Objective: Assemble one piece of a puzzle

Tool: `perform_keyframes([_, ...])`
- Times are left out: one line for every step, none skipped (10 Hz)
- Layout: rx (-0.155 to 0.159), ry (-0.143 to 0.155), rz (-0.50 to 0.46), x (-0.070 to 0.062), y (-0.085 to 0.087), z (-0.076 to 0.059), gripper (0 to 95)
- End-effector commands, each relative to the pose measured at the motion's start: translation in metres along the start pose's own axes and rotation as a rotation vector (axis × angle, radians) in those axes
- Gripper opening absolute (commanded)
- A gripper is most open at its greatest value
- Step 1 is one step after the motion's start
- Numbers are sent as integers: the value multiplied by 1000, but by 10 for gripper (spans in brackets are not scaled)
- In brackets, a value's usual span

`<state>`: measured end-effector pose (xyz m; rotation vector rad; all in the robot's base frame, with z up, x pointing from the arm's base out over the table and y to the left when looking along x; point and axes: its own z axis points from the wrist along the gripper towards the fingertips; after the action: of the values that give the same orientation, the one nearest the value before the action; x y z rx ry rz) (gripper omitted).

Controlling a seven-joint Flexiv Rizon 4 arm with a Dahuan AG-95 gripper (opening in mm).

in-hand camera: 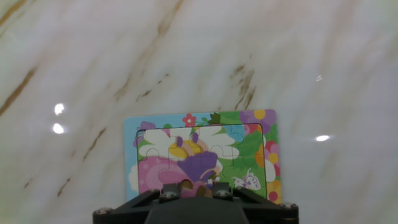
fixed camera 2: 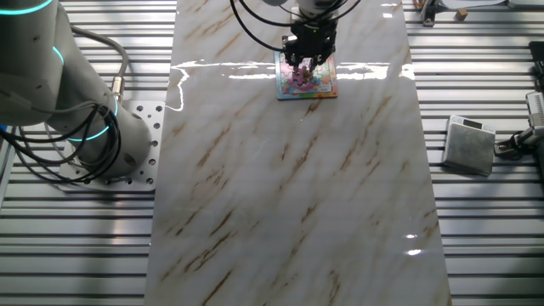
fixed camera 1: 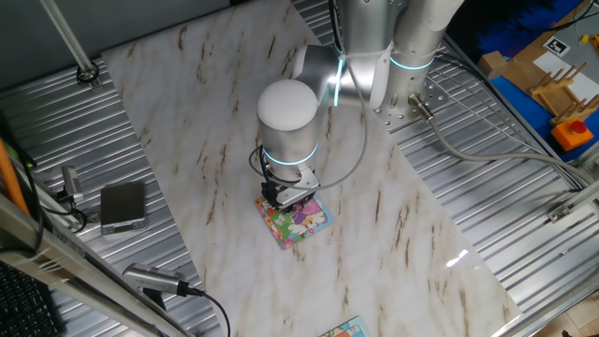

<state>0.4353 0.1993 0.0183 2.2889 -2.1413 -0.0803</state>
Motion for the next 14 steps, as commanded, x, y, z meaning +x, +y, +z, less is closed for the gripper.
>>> perform_keyframes([0, -7, -17, 0, 0, 0, 0])
perform_keyframes([0, -8, -24, 0, 0, 0, 0])
perform_keyframes([0, -8, -29, 0, 0, 0, 0])
perform_keyframes([0, -8, -38, 0, 0, 0, 0])
perform_keyframes([1, -8, -50, 0, 0, 0, 0])
perform_keyframes([1, -8, -59, 0, 0, 0, 0])
perform_keyframes([1, -6, -69, 0, 0, 0, 0])
perform_keyframes([1, -5, -76, 0, 0, 0, 0])
perform_keyframes([1, -4, -79, 0, 0, 0, 0])
perform_keyframes([1, -3, -80, 0, 0, 0, 0])
perform_keyframes([1, -3, -77, 0, 0, 0, 0])
perform_keyframes([0, 2, -58, 0, 0, 0, 0])
perform_keyframes([0, 2, -48, 0, 0, 0, 0])
perform_keyframes([0, 1, -45, 0, 0, 0, 0])
